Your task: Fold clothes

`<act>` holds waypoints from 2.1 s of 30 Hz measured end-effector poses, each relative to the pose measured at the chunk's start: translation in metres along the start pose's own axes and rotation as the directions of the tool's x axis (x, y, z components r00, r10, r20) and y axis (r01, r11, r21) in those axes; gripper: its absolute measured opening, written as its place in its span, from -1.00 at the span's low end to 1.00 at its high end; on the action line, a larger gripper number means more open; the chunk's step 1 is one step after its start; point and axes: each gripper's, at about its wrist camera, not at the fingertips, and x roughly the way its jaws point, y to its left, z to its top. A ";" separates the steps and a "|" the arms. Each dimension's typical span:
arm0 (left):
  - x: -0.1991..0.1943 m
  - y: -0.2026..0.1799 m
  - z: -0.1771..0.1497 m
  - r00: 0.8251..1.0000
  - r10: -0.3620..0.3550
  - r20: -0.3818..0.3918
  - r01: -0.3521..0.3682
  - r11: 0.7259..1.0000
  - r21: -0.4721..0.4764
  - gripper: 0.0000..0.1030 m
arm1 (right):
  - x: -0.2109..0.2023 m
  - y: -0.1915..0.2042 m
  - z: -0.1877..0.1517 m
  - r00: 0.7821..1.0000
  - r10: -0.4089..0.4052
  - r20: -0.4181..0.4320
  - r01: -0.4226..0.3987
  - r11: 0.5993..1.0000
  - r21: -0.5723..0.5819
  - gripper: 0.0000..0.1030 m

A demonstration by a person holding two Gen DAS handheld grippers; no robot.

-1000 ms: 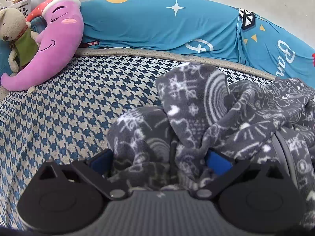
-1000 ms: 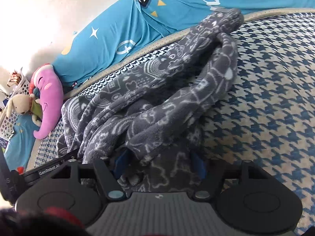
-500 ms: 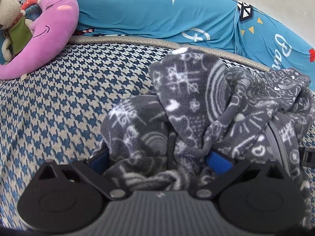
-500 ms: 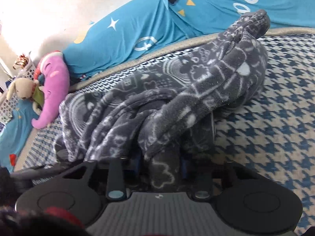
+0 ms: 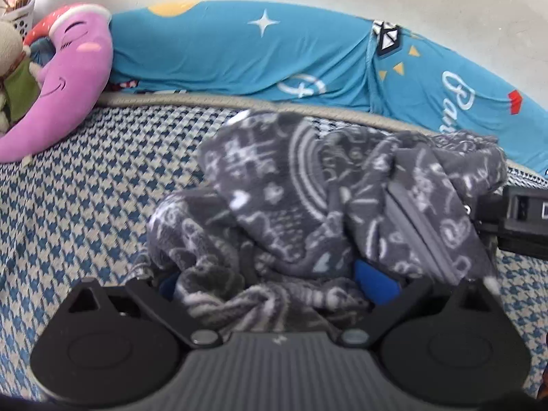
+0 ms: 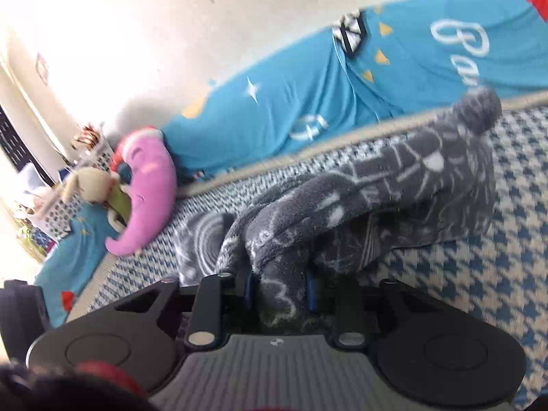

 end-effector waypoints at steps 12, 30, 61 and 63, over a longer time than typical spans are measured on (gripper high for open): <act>-0.017 -0.061 0.024 0.982 -0.108 0.155 0.123 0.989 -0.087 0.95 | -0.067 -0.021 0.040 0.975 -0.002 0.220 0.008 1.000 -0.026 -0.42; 0.010 -0.151 0.065 0.928 -0.133 0.348 0.131 0.991 0.030 0.96 | -0.095 -0.060 0.080 0.887 -0.129 0.444 0.127 0.991 0.034 -0.42; -0.001 -0.072 0.059 0.986 -0.075 0.147 0.069 0.997 0.044 1.00 | -0.114 -0.071 0.063 0.924 -0.261 0.280 0.275 0.961 -0.011 -0.15; -0.005 -0.065 0.053 0.989 -0.074 0.124 0.070 0.997 0.035 1.00 | -0.107 -0.067 0.058 0.935 -0.250 0.250 0.269 0.962 -0.042 -0.15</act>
